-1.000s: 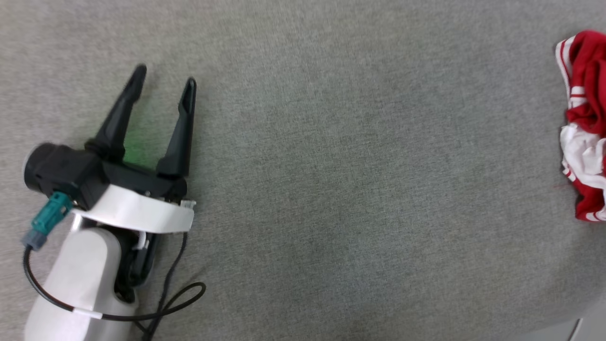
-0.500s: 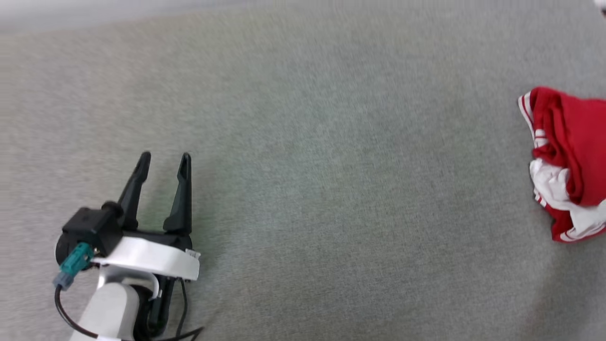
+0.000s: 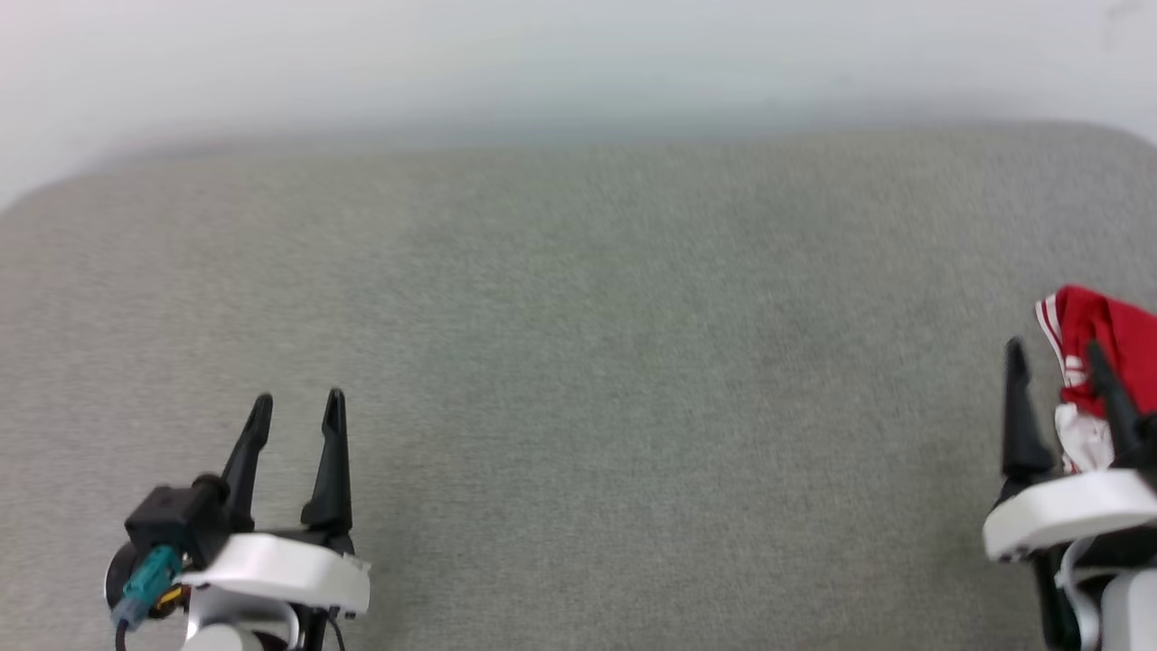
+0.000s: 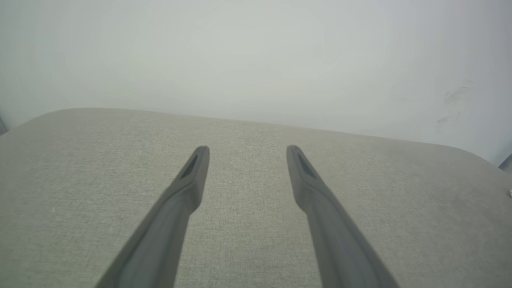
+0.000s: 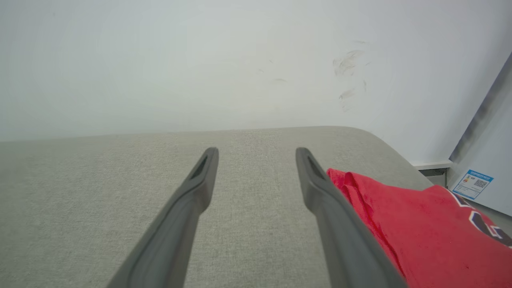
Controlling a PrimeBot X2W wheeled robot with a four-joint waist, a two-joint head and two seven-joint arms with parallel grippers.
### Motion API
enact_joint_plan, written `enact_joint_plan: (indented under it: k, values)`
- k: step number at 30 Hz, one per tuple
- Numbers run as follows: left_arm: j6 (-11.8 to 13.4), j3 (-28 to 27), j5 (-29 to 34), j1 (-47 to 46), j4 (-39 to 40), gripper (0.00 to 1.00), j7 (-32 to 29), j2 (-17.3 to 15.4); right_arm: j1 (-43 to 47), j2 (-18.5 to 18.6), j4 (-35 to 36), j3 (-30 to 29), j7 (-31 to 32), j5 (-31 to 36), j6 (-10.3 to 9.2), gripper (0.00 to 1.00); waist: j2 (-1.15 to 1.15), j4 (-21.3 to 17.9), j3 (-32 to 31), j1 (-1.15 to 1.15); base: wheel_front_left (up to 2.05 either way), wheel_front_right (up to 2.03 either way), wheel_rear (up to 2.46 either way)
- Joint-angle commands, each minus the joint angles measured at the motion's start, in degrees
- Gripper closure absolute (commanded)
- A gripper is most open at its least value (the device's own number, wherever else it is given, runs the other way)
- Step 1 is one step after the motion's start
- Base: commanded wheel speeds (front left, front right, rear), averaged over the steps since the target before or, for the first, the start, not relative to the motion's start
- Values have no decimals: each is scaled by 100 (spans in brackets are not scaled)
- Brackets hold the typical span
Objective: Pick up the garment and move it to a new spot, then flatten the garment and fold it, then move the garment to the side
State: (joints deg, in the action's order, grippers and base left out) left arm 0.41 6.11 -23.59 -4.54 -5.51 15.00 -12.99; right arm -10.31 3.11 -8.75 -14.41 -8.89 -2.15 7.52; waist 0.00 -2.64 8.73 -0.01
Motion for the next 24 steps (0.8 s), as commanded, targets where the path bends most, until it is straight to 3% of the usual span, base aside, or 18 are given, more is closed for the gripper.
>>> enact_joint_plan:
  k: [1, 4, 11, 24]
  values:
    - [-29, -44, 70, 175, -18, 0, 23, 33, 255, -23, 125, 135, 69, -105, -7, 0, 0, 236, -372, 1, 0, 0, 0]
    - [-55, -49, 183, 507, -41, 0, 18, 71, 819, -25, 526, 468, 317, -296, -7, 0, 0, 276, -715, 1, 0, 0, 0]
    - [-33, -23, 227, 844, -4, 0, 18, 87, 1571, -26, 1265, 636, 740, -318, -7, 0, 0, 249, -985, 1, 0, 0, 0]
    - [19, 40, 201, 937, 17, 0, -2, 76, 1954, -27, 1850, 849, 1091, -347, -7, 0, 0, 236, -1077, 1, 0, 0, 0]
